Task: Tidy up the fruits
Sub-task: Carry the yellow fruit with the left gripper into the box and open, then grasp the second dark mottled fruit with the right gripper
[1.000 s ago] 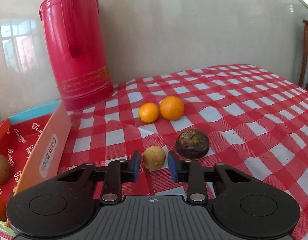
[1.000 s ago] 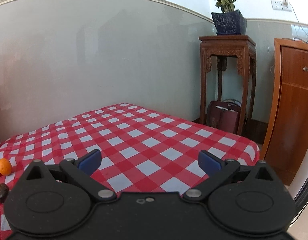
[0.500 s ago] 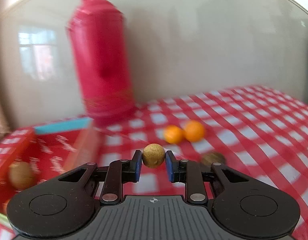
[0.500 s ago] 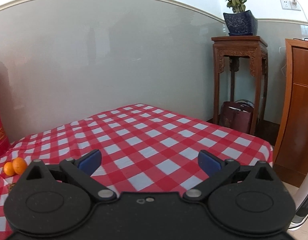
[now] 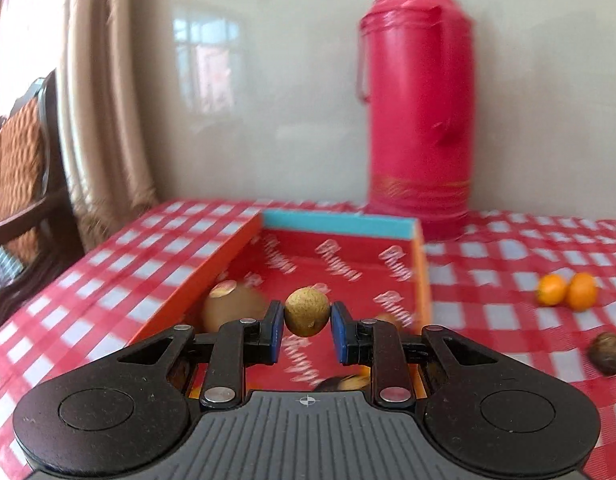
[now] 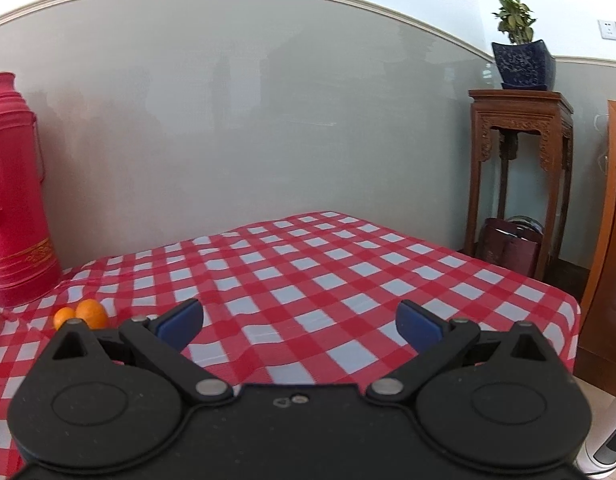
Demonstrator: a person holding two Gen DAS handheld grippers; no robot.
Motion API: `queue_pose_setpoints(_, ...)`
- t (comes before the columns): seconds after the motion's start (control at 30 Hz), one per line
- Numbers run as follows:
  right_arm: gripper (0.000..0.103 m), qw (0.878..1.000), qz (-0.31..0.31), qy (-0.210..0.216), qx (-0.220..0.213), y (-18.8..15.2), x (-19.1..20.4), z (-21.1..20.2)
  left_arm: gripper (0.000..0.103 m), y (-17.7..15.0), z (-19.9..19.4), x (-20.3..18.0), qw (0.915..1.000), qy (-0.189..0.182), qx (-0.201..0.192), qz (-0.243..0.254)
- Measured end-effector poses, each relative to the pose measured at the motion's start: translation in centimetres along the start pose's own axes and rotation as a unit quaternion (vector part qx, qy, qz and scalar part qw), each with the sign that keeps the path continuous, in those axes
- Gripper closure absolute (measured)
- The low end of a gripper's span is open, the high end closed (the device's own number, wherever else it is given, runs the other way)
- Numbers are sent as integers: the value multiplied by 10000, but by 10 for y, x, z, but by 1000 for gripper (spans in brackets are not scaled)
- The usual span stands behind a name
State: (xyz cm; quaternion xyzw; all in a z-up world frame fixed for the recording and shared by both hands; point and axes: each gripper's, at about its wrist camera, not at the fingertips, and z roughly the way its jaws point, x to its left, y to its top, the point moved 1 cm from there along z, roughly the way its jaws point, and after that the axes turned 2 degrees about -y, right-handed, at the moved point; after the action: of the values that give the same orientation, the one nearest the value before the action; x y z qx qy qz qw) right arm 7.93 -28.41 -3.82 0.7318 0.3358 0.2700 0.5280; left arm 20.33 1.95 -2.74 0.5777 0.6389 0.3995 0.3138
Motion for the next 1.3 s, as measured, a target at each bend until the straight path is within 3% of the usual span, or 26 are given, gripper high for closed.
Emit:
queue_pose_setpoints(0.27, 6, 9998, -96, 155, 38, -2, 16, -1, 73, -8, 4, 18, 9983, 143, 345, -441)
queue_pose_setpoints(0.3, 6, 9998, -107, 179, 43, -2, 18, -2, 56, -7, 2, 21, 9981, 144, 331, -490)
queue_pose_setpoints(0.33, 6, 9997, -128, 207, 53, -3, 21, -2, 30, -8, 0, 23, 9979, 192, 289, -539)
queue_pose_setpoints(0.4, 6, 9996, -167, 238, 61, -3, 25, -3, 13, -8, -10, 29, 9971, 421, 22, -633)
queue_pose_setpoints(0.47, 6, 9994, -212, 283, 58, -4, 30, -4, 13, -7, -21, 34, 9965, 524, -243, -599)
queue_pose_setpoints(0.7, 6, 9974, -348, 610, 173, -6, 50, 0, 9, -8, -55, 74, 9917, 726, -621, -861)
queue_pose_setpoints(0.8, 6, 9945, -372, 915, 353, -7, 62, 4, 0, -20, -71, 101, 9849, 1052, -804, -1115)
queue_pose_setpoints(1.1, 6, 9829, -561, 1488, 925, -16, 105, 18, 0, -49, -104, 157, 9662, 1791, -1175, -1433)
queue_pose_setpoints(1.23, 13, 9780, -702, 1660, 1053, -20, 126, 25, 0, -58, -111, 175, 9574, 2007, -1316, -1605)
queue_pose_setpoints(1.3, 22, 9757, -802, 1691, 1140, -21, 135, 30, 0, -61, -112, 185, 9540, 2109, -1297, -1693)
